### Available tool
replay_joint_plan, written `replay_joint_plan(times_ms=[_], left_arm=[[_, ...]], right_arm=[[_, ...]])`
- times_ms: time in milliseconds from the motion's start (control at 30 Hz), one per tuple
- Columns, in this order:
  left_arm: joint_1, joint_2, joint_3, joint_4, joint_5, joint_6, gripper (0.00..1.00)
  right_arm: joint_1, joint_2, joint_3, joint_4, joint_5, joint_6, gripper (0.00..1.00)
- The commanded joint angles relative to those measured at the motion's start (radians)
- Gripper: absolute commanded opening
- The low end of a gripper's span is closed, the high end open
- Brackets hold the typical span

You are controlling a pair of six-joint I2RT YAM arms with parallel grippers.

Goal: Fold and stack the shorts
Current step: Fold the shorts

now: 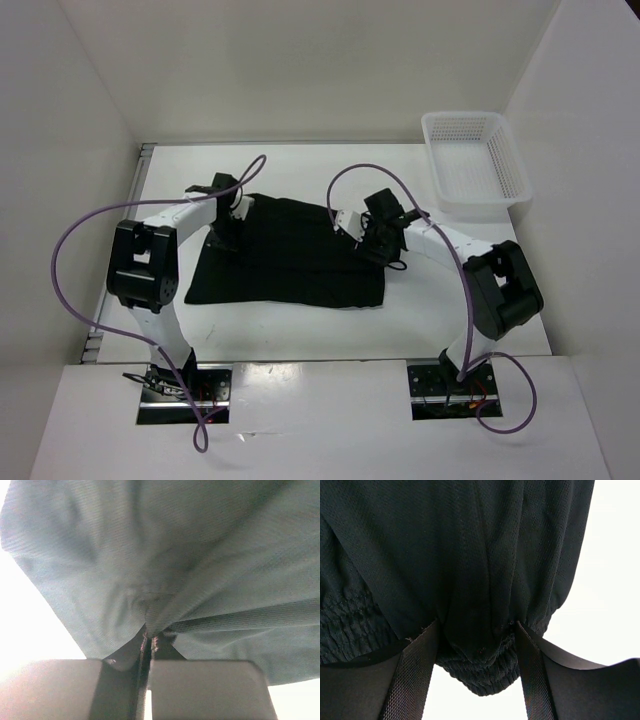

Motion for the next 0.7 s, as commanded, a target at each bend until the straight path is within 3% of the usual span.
replay_joint_plan(times_ms=[0, 200, 400, 667], left_arm=[[0.001, -0.055, 0.046, -0.008, -0.046, 0.003, 0.0], [-0.017, -0.076, 0.055, -0.008, -0.112, 0.003, 0.0], [-0.017, -0.076, 0.066, -0.008, -0.13, 0.003, 0.0], [-0.017, -0.067, 0.066, -0.008, -0.14, 0.003, 0.0]], right_arm=[[-0.031, 0.011, 0.008, -0.051, -0.034, -0.024, 0.66], [-0.112, 0.044, 0.133, -0.195, -0.126, -0.13, 0.66], [-0.112, 0.034, 0.261, -0.353, -0.219, -0.204, 0.69], [-0.112, 0.014, 0.192, -0.436, -0.187, -0.305, 0.71]])
